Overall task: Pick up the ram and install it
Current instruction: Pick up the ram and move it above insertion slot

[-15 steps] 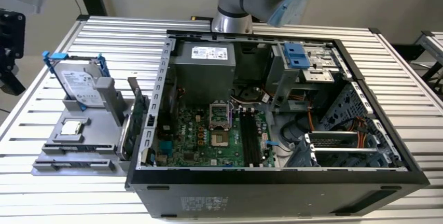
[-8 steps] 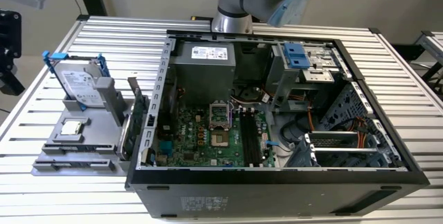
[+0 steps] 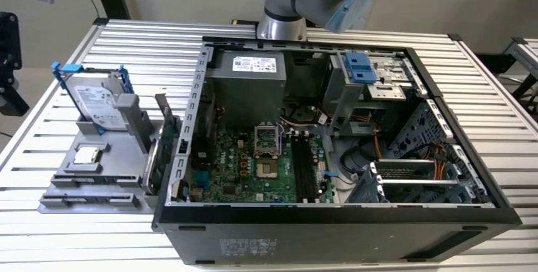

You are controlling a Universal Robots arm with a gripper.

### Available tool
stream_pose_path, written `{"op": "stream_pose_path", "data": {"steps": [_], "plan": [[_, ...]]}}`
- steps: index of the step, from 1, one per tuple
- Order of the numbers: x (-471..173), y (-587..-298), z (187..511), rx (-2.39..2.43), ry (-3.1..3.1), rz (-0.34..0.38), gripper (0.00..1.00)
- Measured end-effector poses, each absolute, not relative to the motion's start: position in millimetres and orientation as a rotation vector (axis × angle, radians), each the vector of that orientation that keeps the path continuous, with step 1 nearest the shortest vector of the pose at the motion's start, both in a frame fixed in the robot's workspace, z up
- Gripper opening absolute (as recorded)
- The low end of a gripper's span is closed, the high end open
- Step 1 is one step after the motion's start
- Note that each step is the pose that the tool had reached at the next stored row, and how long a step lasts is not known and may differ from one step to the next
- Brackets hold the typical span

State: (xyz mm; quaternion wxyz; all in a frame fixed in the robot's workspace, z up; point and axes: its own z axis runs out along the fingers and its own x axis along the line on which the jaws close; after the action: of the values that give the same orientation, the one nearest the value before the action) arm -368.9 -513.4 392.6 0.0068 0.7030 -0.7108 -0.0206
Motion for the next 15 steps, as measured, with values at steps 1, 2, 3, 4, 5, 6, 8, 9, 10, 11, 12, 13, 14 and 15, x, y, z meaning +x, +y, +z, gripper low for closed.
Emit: {"op": "stream_pose_path", "data": {"steps": [1,2,3,4,5,6,8,9,10,11,12,13,14,15], "plan": [[-368.9,-513.4,392.6,2.219,-2.203,-0.064,0.00],[-368.9,-513.4,392.6,2.239,-2.182,-0.064,0.00],[-368.9,-513.4,392.7,2.259,-2.161,-0.064,0.00],[-368.9,-513.4,392.6,2.279,-2.140,-0.064,0.00],[-368.9,-513.4,392.7,2.298,-2.118,-0.063,0.00],[-369.0,-513.4,392.6,2.314,-2.101,-0.063,0.00],[-369.0,-513.4,392.6,2.315,-2.099,-0.063,0.00],[-368.9,-513.3,391.6,2.316,-2.100,-0.062,0.00],[-368.9,-513.4,391.4,2.320,-2.103,-0.058,0.00],[-368.9,-513.4,391.5,2.327,-2.110,-0.064,0.00],[-368.9,-513.3,391.0,2.330,-2.120,-0.074,0.00],[-368.9,-513.3,389.5,2.326,-2.130,-0.078,0.00],[-369.0,-513.2,387.7,2.320,-2.137,-0.078,0.00],[-368.9,-513.0,386.1,2.318,-2.139,-0.078,0.00]]}}
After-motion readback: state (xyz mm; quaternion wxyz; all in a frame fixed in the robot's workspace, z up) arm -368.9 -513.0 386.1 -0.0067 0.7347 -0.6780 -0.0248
